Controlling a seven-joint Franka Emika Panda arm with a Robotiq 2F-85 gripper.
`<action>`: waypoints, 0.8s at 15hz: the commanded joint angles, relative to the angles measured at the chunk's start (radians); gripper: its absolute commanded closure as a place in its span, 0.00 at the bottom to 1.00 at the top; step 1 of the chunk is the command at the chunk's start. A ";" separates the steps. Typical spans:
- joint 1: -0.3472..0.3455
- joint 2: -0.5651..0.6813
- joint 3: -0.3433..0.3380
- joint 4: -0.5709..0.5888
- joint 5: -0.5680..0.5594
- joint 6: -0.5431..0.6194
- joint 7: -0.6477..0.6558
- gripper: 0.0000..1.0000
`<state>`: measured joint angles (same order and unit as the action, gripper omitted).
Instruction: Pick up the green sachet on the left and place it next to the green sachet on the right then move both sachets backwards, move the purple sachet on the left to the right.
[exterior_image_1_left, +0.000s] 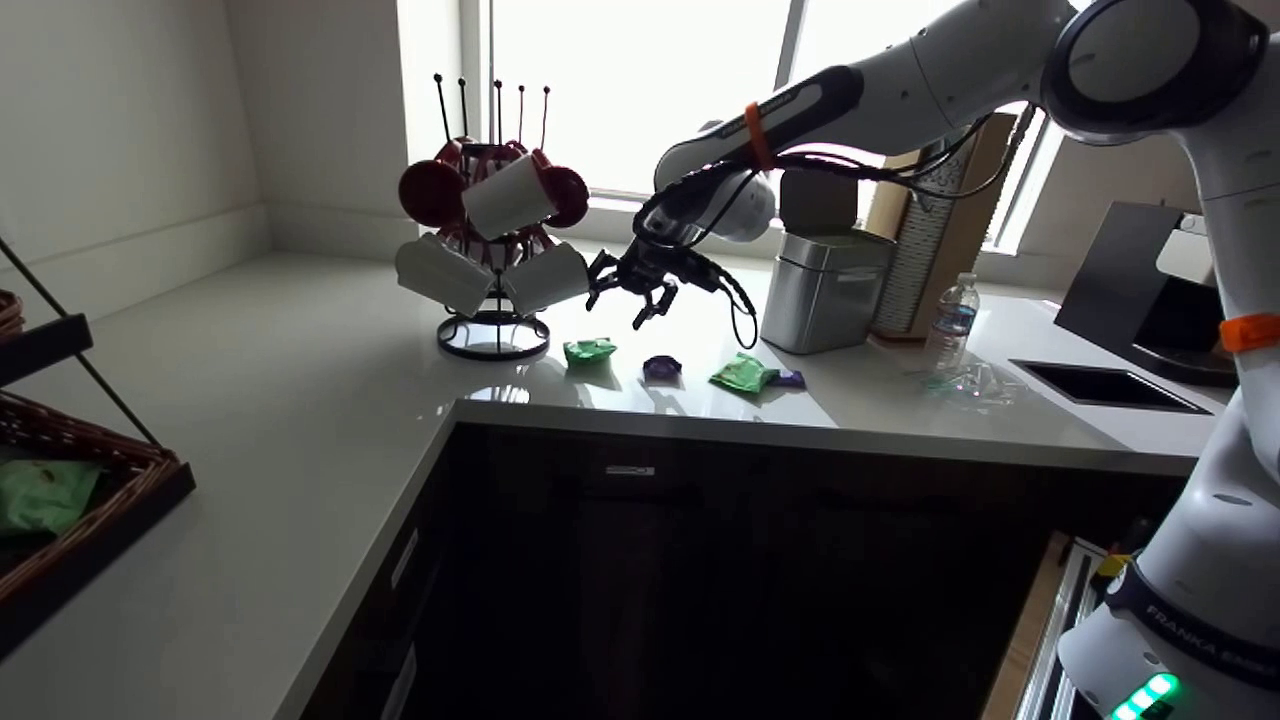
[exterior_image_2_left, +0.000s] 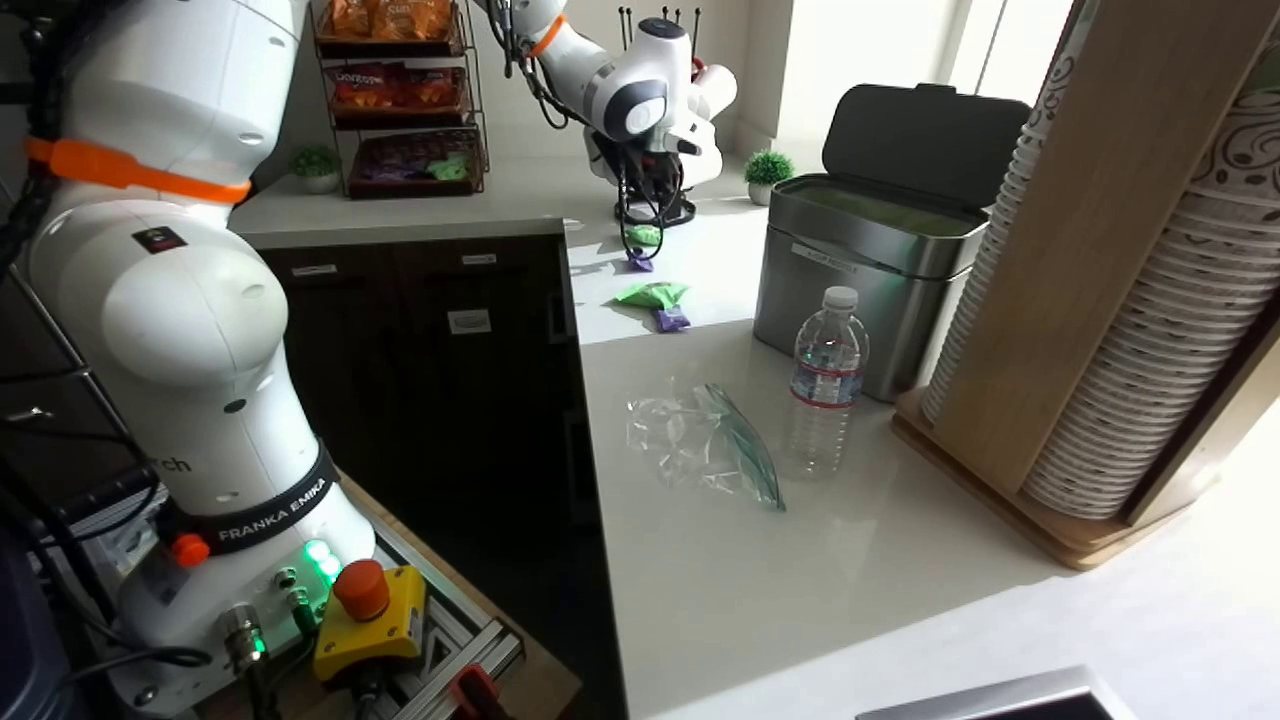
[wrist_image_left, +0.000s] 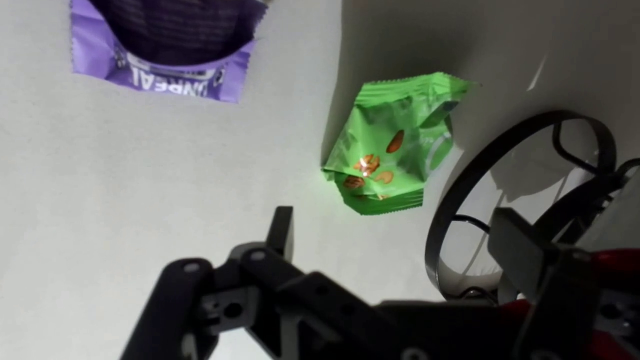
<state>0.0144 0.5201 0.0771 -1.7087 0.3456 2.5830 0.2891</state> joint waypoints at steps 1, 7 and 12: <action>-0.025 0.057 0.042 0.072 0.045 -0.050 -0.060 0.00; -0.060 0.056 0.062 0.093 0.071 -0.149 -0.138 0.00; -0.080 0.027 0.057 0.068 0.124 -0.062 -0.135 0.00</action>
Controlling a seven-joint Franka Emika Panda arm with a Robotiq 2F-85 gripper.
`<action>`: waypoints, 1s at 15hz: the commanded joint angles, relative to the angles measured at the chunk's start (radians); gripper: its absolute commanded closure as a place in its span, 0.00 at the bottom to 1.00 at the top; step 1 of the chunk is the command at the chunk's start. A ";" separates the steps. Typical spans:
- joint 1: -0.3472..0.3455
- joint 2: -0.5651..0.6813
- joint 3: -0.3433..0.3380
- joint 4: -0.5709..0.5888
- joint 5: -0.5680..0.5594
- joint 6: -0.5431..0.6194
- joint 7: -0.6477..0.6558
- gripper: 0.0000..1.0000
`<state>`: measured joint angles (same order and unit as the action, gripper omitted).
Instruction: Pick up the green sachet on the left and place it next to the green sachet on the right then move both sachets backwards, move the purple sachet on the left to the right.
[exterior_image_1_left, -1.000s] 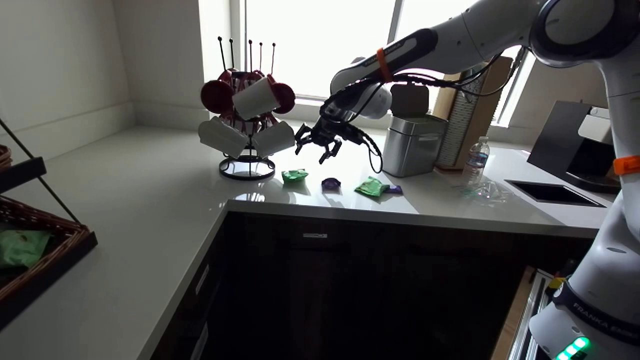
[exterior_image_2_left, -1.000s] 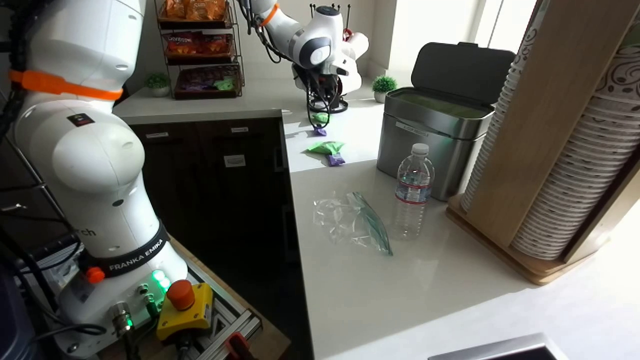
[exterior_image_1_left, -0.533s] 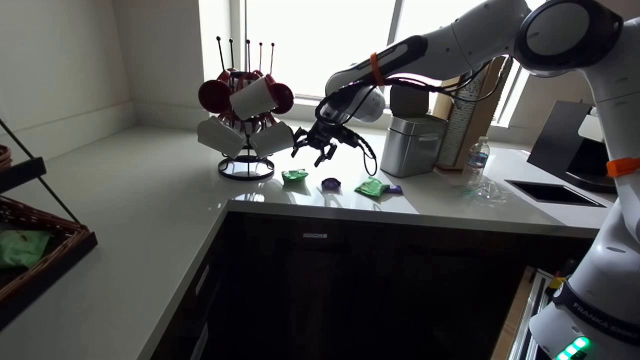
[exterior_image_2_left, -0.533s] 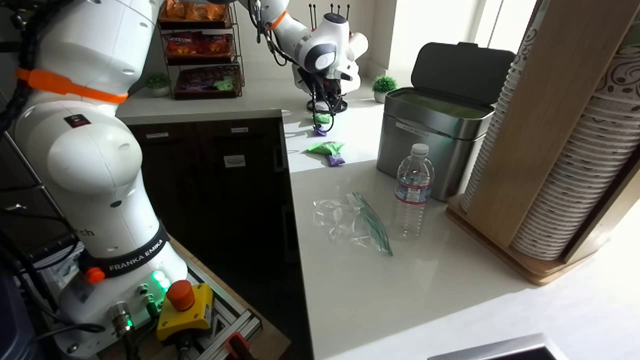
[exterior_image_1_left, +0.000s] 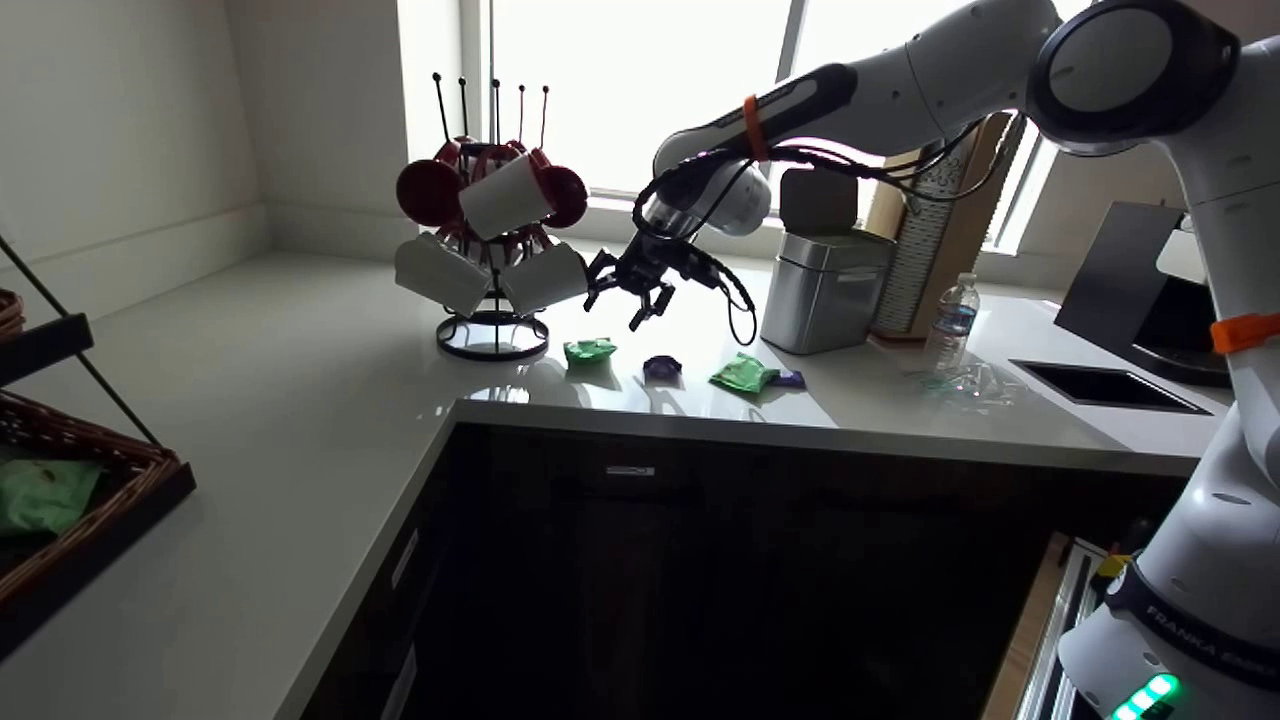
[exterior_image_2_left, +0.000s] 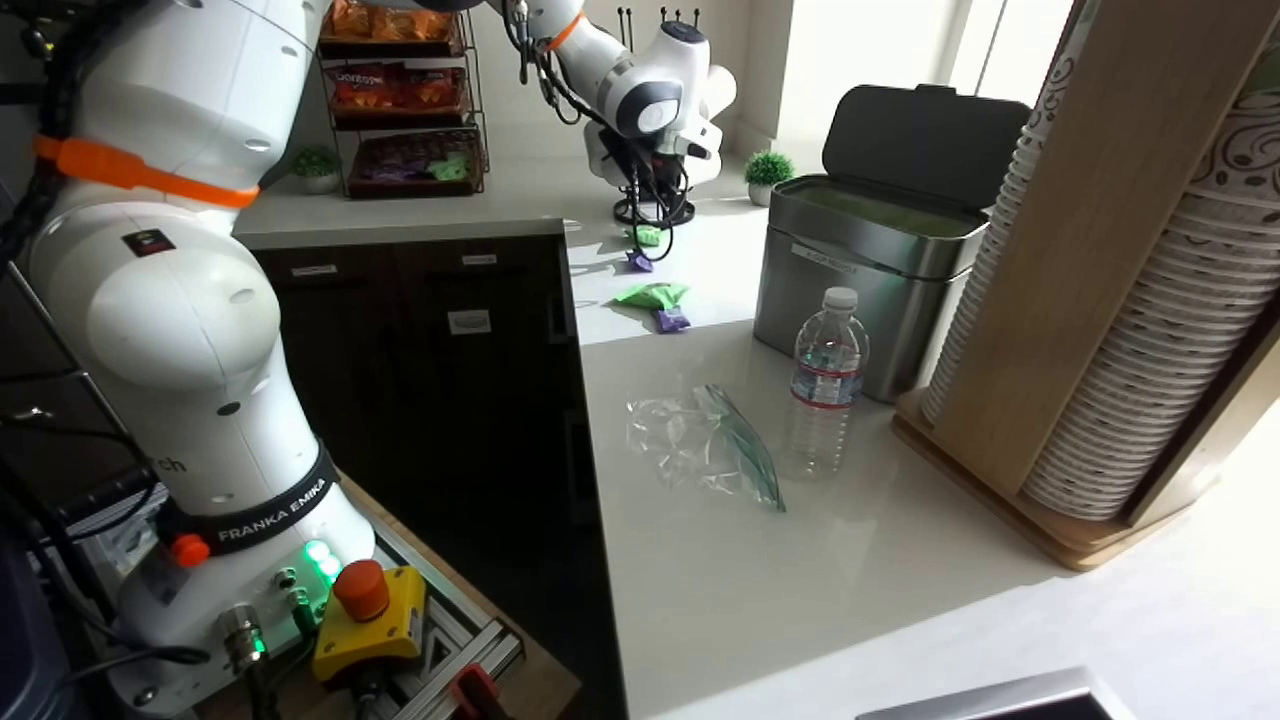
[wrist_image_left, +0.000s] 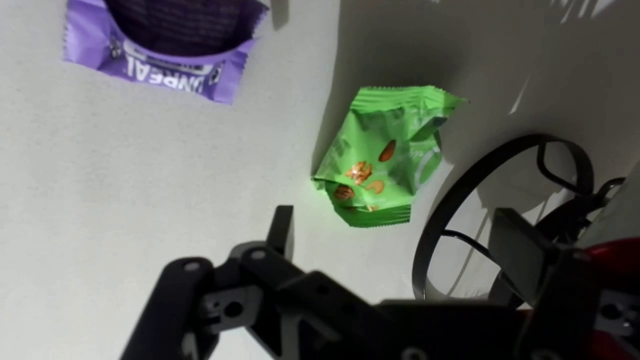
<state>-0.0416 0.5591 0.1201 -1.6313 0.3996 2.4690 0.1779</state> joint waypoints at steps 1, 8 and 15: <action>-0.033 -0.017 0.017 -0.013 0.091 0.073 -0.029 0.00; -0.093 -0.041 0.054 -0.022 0.174 0.060 -0.135 0.00; -0.092 -0.044 0.040 -0.036 0.125 -0.035 -0.260 0.00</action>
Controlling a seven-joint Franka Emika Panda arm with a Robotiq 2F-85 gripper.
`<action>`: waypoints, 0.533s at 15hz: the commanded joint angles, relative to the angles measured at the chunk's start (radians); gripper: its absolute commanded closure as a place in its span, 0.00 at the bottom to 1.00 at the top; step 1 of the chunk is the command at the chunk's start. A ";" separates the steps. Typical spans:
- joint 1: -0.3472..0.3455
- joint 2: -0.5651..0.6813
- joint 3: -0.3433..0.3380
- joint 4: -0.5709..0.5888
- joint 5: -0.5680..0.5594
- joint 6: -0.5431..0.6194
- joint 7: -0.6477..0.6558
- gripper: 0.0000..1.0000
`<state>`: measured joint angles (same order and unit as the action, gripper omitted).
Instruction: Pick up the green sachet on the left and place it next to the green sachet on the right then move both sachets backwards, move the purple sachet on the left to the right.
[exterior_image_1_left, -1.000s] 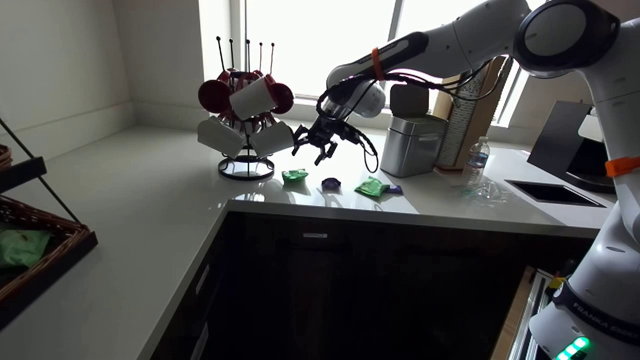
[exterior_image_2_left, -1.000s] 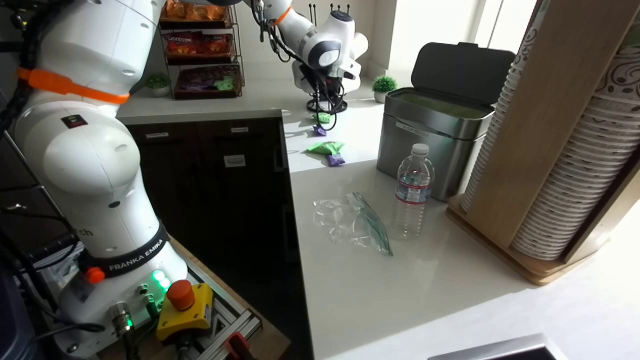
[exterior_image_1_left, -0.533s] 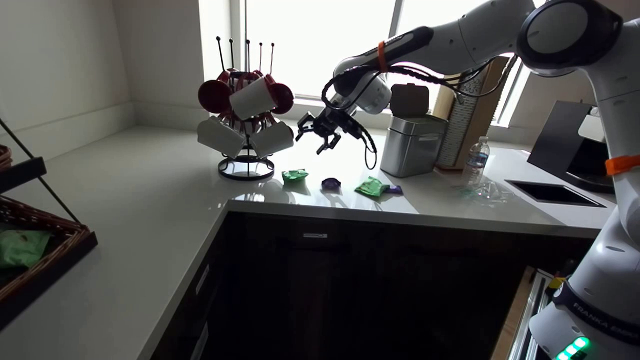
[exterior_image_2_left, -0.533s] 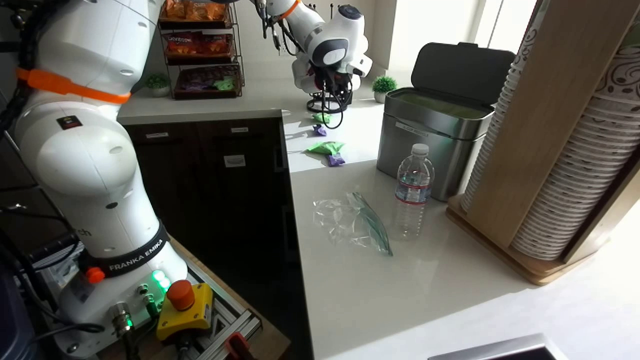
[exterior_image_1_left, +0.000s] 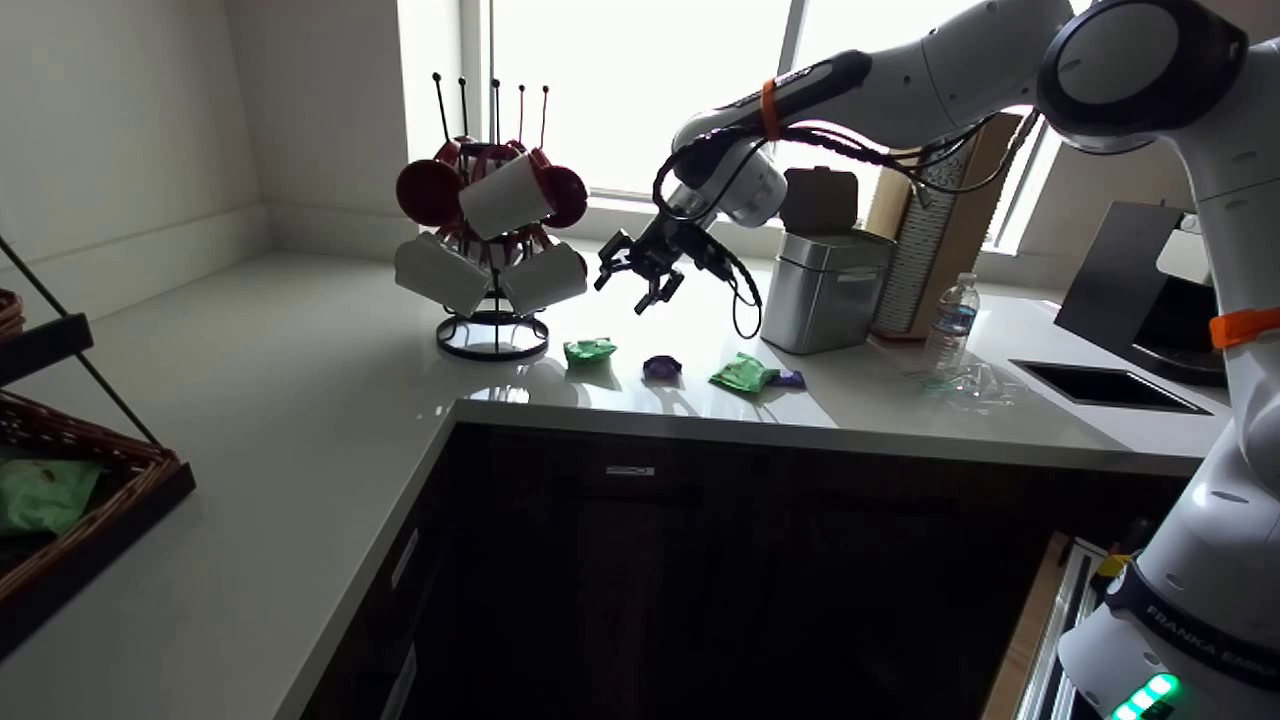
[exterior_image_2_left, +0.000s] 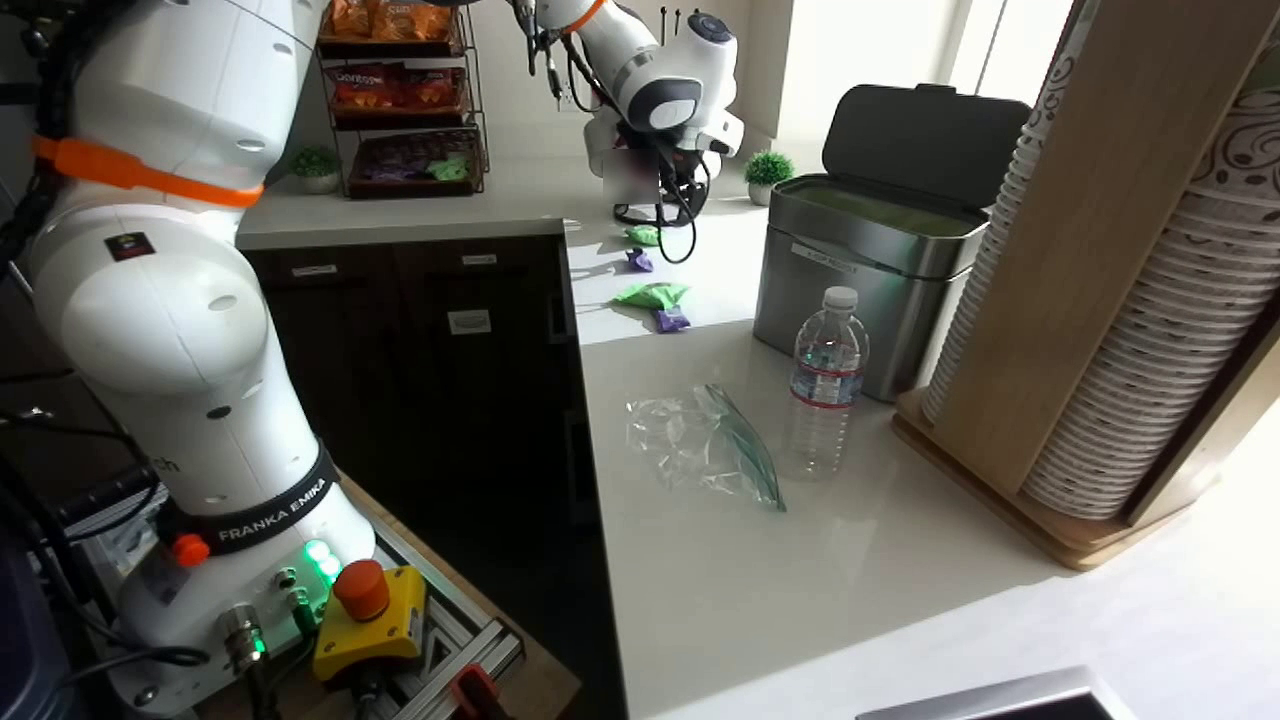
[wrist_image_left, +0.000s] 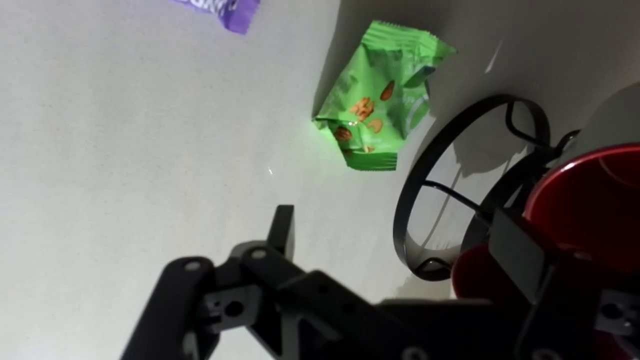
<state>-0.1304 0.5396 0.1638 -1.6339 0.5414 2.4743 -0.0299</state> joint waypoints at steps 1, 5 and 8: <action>0.003 -0.023 -0.007 -0.035 -0.032 -0.041 -0.070 0.00; 0.033 -0.022 -0.017 -0.055 -0.118 0.007 -0.149 0.00; 0.042 -0.021 -0.007 -0.067 -0.178 0.053 -0.213 0.00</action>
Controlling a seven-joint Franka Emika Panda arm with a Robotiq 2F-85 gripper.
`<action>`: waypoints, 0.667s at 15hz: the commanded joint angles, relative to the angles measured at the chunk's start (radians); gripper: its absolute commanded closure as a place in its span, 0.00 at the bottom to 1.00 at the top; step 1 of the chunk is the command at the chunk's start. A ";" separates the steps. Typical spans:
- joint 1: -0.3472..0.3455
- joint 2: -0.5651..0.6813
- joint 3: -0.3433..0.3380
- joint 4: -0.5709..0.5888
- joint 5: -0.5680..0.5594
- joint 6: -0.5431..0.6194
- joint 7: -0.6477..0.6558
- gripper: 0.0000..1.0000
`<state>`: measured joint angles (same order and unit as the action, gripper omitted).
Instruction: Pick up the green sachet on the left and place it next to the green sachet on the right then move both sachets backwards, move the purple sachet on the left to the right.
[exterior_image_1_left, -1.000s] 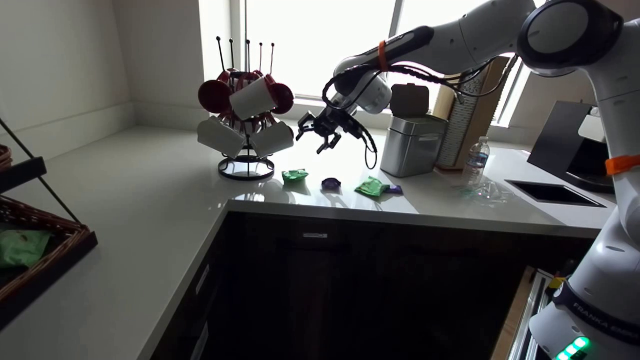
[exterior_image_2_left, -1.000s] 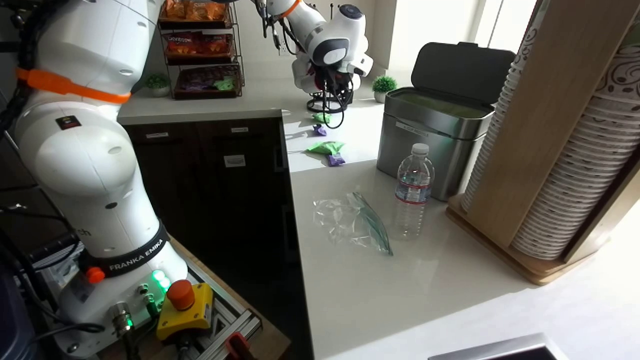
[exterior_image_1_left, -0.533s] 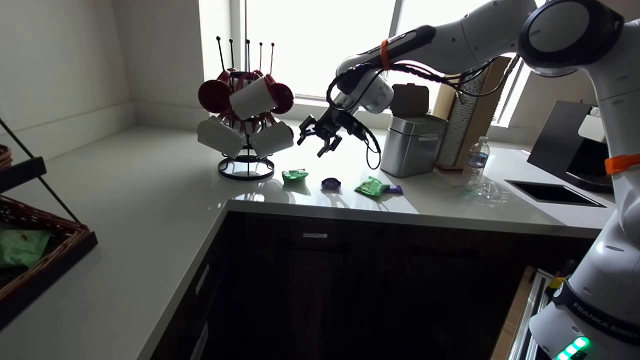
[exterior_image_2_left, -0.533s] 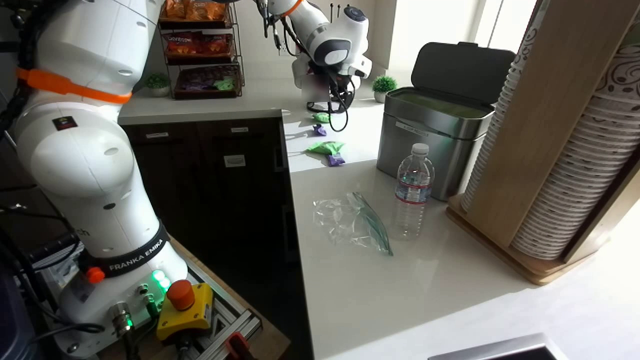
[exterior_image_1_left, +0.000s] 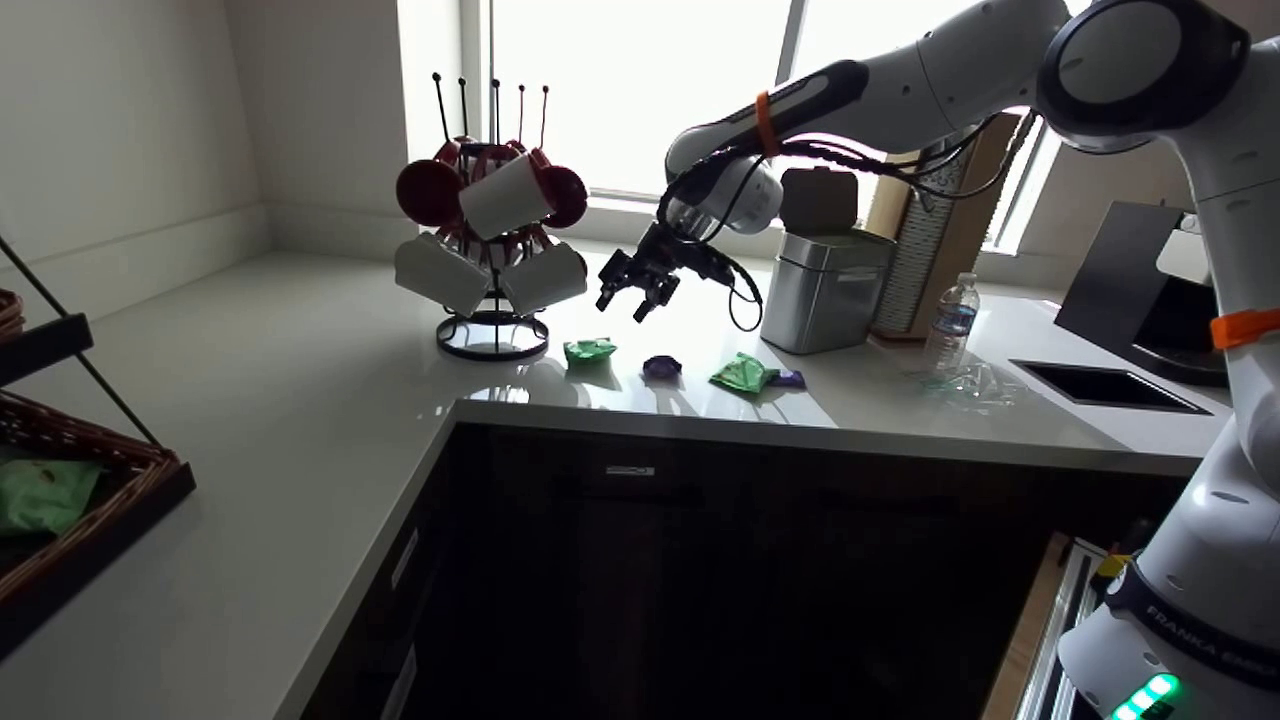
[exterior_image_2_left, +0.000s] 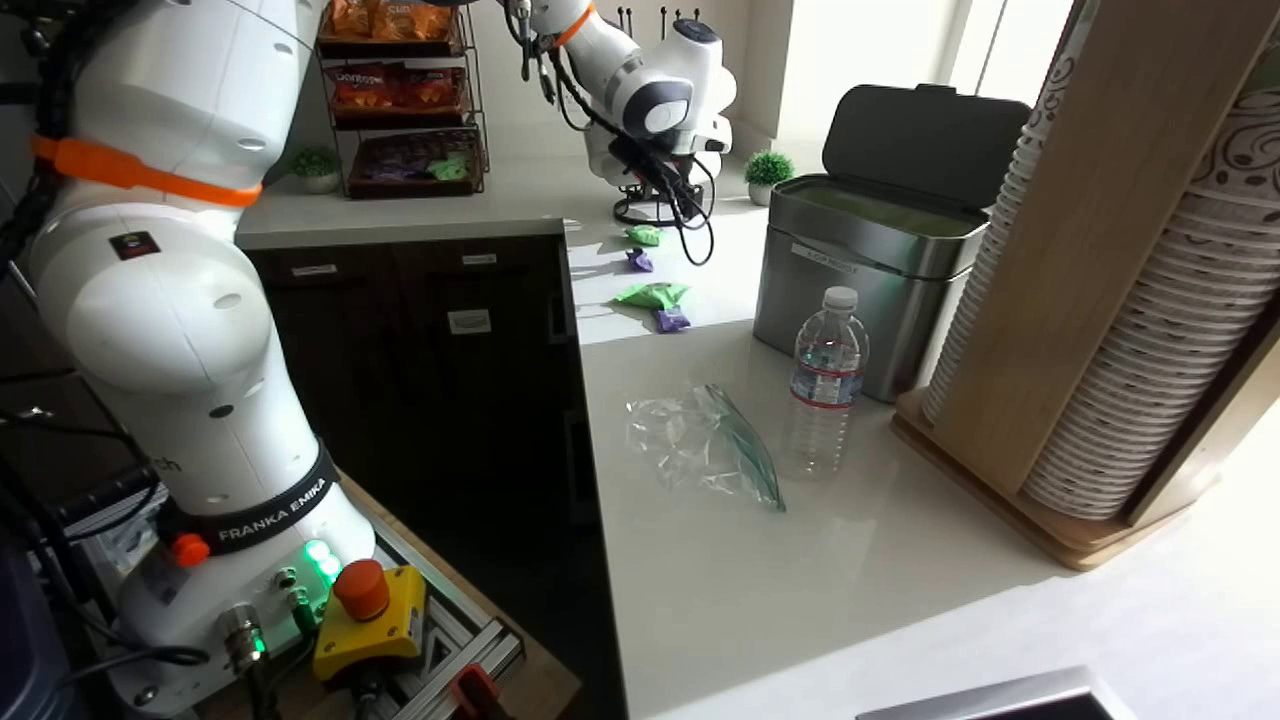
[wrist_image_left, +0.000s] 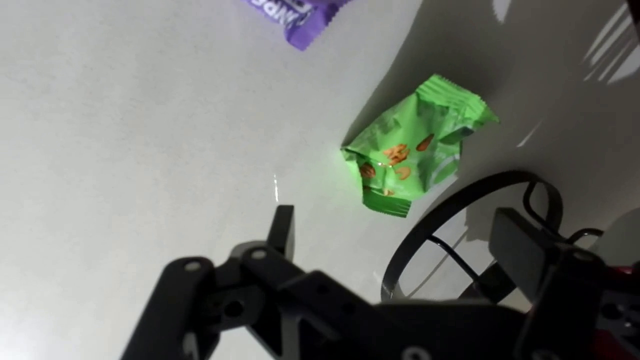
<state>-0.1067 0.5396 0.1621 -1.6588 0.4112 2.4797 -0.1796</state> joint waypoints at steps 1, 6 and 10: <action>0.020 -0.021 -0.001 -0.045 -0.065 0.057 -0.088 0.00; 0.010 -0.018 0.033 -0.061 -0.086 0.084 -0.204 0.00; 0.014 -0.015 0.046 -0.068 -0.109 0.076 -0.261 0.00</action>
<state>-0.0905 0.5399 0.1950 -1.6918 0.3319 2.5434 -0.3990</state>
